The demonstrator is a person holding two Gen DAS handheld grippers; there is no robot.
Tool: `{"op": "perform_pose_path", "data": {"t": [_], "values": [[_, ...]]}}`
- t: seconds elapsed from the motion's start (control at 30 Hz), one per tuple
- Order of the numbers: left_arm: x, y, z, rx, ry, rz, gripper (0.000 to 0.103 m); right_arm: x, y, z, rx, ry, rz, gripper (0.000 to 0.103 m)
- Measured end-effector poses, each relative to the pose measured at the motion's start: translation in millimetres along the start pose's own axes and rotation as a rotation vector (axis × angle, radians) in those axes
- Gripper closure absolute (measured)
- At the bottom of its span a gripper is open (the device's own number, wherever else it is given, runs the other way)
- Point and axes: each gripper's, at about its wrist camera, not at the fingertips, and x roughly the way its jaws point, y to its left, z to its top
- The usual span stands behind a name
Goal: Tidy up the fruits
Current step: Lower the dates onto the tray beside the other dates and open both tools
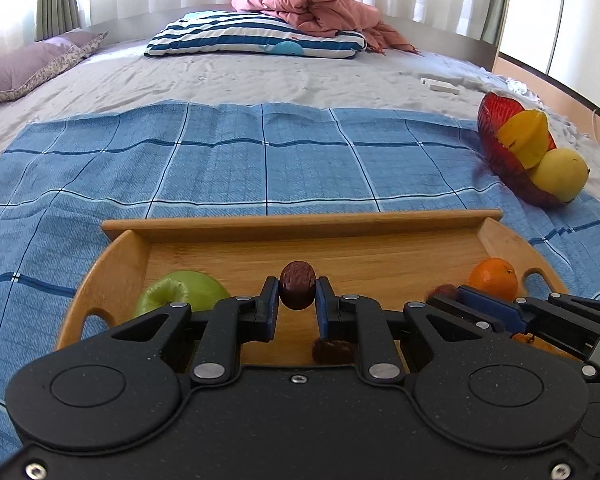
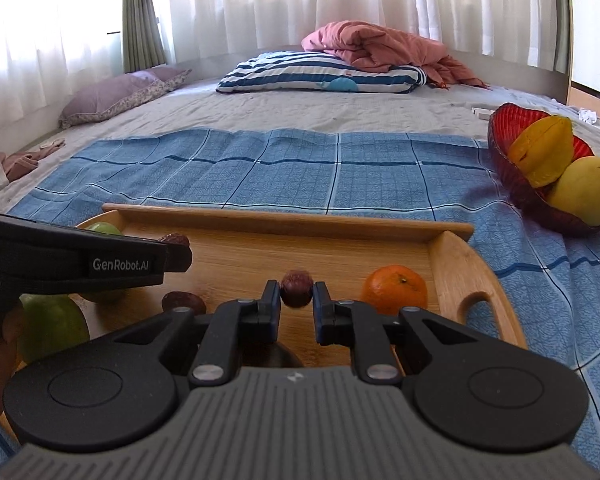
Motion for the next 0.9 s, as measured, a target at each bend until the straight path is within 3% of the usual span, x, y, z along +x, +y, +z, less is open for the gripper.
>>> {"op": "perform_pose_path", "data": {"t": [0.57,0.7,0.77,0.83,0.9], "values": [[11,-10,13,0.028,0.019,0.002,0.084,2,-9,-1,0.045,-0.002,0.033,0.078],[10,-13,12,0.030,0.018,0.010,0.075,0,-10,-1,0.053,-0.007,0.041,0.077],[9,-14,12,0.026,0.021,0.007,0.073,-2,-11,-1,0.055,-0.011,0.044,0.075],[6,-15,11,0.027,0.017,0.008,0.066,-4,-12,0,0.061,-0.018,0.049,0.059],[2,-17,10,0.035,0.010,0.011,0.064,-7,-12,0,0.068,-0.025,0.053,0.058]]}}
